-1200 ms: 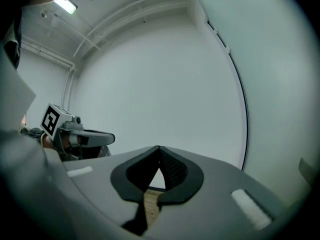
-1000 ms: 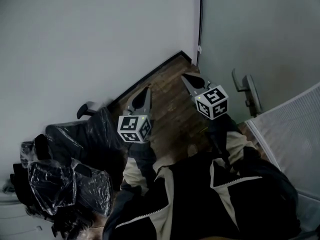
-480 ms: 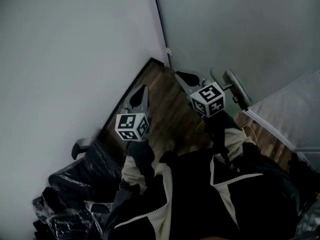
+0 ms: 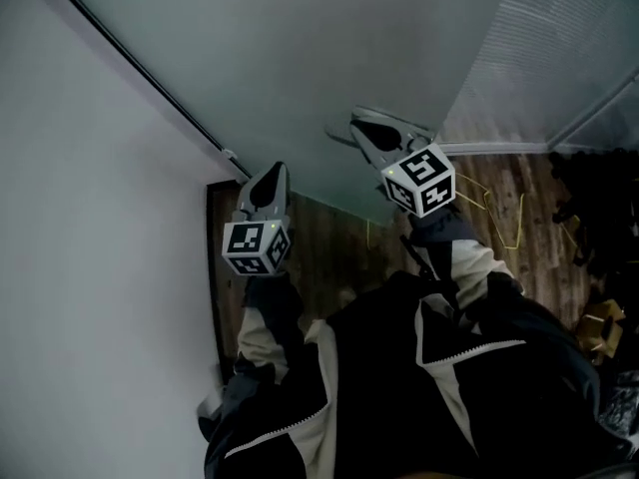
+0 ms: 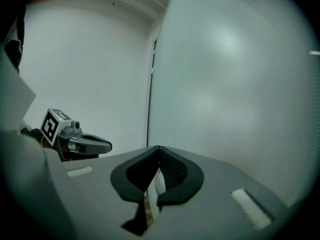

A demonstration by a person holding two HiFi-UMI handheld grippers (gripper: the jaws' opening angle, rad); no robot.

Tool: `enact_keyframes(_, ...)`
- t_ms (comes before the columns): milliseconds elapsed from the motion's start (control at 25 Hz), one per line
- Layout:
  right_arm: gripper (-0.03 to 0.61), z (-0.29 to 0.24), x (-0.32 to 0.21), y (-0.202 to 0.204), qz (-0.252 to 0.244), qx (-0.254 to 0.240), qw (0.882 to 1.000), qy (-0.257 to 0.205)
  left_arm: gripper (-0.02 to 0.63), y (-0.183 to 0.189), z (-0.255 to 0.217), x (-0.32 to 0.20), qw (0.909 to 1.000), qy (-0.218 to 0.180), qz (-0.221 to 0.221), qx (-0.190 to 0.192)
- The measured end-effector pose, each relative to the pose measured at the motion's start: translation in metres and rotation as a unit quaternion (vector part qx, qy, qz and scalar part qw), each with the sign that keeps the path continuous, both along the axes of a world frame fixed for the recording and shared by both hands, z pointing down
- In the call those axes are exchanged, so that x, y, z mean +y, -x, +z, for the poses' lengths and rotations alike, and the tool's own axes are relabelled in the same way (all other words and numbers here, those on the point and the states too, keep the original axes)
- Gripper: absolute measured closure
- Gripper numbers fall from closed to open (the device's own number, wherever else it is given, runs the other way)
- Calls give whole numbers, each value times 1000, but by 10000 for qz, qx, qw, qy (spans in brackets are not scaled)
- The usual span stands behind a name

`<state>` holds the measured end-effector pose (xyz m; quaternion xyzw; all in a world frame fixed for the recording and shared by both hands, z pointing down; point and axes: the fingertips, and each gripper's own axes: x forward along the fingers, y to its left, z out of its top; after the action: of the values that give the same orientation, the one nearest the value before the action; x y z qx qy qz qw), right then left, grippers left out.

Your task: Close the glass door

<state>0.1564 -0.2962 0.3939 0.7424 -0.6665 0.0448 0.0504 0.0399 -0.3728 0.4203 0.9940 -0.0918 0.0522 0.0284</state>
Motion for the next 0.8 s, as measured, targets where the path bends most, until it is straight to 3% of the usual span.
enact_keyframes(120, 575, 12, 34, -22, 647, -94, 9978, 111, 603, -22, 2, 16, 9988, 7, 492, -9)
enact_keyframes(280, 575, 33, 66, -31, 1094, 81, 9931, 421, 603, -44, 6, 31, 9960, 119, 890, -6)
enact_keyframes(480, 574, 54, 74, -29, 1227, 244, 9895, 728, 603, -62, 11, 48, 9920, 79, 1260, -56)
enact_keyframes(600, 574, 57, 65, -25, 1073, 678, 9858, 1104, 603, -66, 12, 50, 9906, 52, 1360, -90)
enact_keyframes(680, 570, 56, 53, -22, 881, 1421, 9728, 1606, 603, -66, 11, 48, 9905, 76, 1372, -103)
enact_keyframes(720, 556, 57, 47, -18, 763, 1902, 9602, 1898, 603, -66, 12, 47, 9905, 98, 1367, -102)
enact_keyframes(800, 456, 71, 37, -13, 520, 2851, 9250, 2458, 603, -65, 13, 46, 9904, 118, 1376, -95)
